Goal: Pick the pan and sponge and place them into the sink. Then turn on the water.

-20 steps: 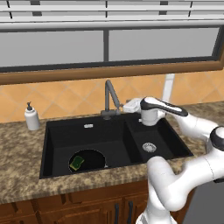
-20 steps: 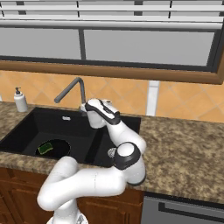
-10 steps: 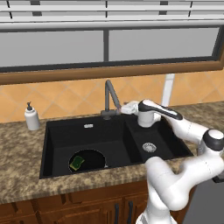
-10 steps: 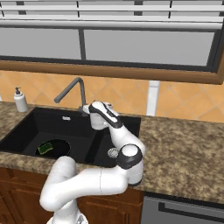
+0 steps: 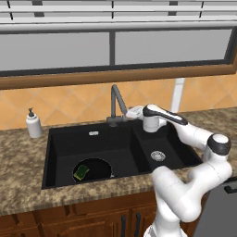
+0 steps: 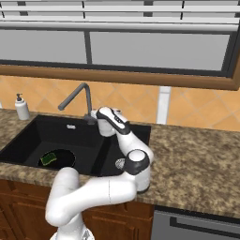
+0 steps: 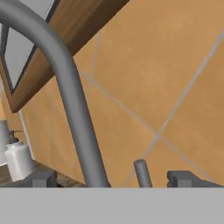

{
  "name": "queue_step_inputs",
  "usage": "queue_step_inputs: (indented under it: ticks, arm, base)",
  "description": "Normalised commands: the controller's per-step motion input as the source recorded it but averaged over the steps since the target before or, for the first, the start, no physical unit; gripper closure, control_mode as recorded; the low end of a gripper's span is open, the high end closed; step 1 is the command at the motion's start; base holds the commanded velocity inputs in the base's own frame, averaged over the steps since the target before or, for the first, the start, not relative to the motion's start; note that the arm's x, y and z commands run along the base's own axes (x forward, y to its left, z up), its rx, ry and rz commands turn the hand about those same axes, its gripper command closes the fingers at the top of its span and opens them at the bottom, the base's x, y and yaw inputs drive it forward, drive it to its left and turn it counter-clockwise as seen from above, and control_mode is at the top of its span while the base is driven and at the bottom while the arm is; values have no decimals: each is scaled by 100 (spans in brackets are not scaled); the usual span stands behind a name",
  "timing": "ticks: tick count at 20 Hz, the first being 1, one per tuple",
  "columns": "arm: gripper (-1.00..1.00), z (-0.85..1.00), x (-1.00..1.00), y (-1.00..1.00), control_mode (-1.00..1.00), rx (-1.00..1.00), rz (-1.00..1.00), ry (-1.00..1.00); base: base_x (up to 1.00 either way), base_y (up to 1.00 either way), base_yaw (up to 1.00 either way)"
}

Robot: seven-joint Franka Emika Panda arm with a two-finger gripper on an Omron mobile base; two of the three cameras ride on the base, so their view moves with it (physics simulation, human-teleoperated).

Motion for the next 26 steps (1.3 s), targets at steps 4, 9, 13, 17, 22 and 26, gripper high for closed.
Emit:
queue_step_inputs:
  ticks: [4, 9, 13, 17, 22, 26]
  arm:
    - [-100, -25, 43, 0, -100, 1, 0, 8]
    - [-100, -18, 41, 0, -100, 2, 0, 4]
    - [-100, -25, 39, 0, -100, 1, 0, 0]
    - [-100, -32, 35, 0, -100, 0, 0, 0]
    - [100, -21, 42, 0, -100, 0, 0, 4]
    - [100, -14, 35, -11, -100, 4, 0, 7]
  base:
    - [0, 0, 0]
    - [0, 0, 0]
    - [0, 0, 0]
    - [0, 0, 0]
    - [0, 0, 0]
    - [0, 0, 0]
